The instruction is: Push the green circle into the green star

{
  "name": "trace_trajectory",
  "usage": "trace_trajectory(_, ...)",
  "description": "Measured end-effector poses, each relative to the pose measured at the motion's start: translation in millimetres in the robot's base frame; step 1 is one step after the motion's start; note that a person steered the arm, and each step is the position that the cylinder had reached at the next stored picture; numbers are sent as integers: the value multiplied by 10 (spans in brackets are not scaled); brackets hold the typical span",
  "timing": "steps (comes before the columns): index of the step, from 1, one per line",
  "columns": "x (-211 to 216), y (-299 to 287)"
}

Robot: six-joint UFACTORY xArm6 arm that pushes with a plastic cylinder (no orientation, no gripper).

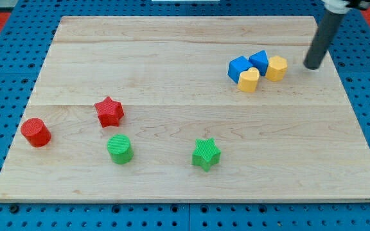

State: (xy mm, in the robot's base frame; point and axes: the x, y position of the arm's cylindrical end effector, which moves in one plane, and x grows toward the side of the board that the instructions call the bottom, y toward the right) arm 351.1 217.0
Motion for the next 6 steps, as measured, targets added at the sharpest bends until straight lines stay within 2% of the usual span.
trace_trajectory(1,165,-521)
trace_trajectory(2,-220,-309)
trace_trajectory(4,-359,-1030)
trace_trajectory(5,-359,-1030)
trace_trajectory(6,-633,-624)
